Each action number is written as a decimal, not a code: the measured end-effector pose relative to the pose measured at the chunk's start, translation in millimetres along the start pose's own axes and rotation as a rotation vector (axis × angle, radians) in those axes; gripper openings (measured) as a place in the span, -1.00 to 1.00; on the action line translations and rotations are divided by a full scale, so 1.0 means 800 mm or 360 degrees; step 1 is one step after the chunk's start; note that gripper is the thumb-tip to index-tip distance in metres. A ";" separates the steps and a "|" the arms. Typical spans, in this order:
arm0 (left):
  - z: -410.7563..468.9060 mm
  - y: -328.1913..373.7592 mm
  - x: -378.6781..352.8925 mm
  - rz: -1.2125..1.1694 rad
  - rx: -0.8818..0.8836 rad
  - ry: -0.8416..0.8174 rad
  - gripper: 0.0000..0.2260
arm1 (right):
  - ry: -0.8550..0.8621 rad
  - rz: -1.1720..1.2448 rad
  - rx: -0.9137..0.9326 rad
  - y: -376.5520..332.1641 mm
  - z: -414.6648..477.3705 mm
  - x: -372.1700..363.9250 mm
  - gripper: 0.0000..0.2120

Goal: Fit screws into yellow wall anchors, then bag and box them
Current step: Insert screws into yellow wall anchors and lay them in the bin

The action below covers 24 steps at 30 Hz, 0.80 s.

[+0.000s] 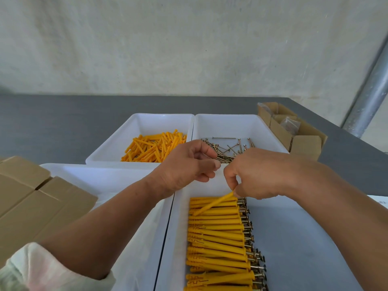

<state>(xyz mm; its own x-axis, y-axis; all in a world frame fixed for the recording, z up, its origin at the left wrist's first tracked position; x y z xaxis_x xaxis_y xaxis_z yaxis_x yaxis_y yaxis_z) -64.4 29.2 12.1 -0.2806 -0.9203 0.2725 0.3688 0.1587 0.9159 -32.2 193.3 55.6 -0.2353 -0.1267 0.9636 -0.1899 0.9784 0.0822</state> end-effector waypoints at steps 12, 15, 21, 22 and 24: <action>0.011 -0.016 0.055 0.0539 -0.0049 0.0823 -0.85 | -0.0451 0.0171 -0.0098 -0.008 -0.001 -0.016 -0.94; 0.008 -0.026 0.072 0.1011 0.0020 0.0863 -0.85 | -0.0583 0.0232 -0.0123 -0.008 0.002 -0.022 -0.97; 0.008 -0.047 0.089 0.1514 0.0197 0.0722 -0.88 | -0.0691 0.0151 -0.0128 -0.008 0.005 -0.027 -0.89; 0.008 -0.050 0.089 0.1607 0.0245 0.0636 -0.90 | -0.0676 0.0113 -0.0116 -0.007 0.004 -0.026 -0.90; 0.010 -0.055 0.088 0.1757 0.0340 0.0463 -0.82 | -0.0676 0.0073 -0.0093 -0.007 0.002 -0.024 -0.89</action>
<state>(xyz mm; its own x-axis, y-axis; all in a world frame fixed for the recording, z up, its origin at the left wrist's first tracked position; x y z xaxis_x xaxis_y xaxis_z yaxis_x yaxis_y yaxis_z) -107.7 -39.4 -6.9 0.3246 -0.2867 0.9013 0.1211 0.9577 0.2610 -28.2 190.4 36.0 -0.6160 -0.1267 0.7775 -0.1186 0.9906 0.0675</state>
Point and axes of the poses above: each hand's wrist, its own z-axis towards the middle knuckle, its own x-axis out of the back of the hand, y = z × x, the point moved 1 cm from there along z, towards the middle knuckle, and after that the axes turned 12 degrees about -x, right-handed, at the moved point
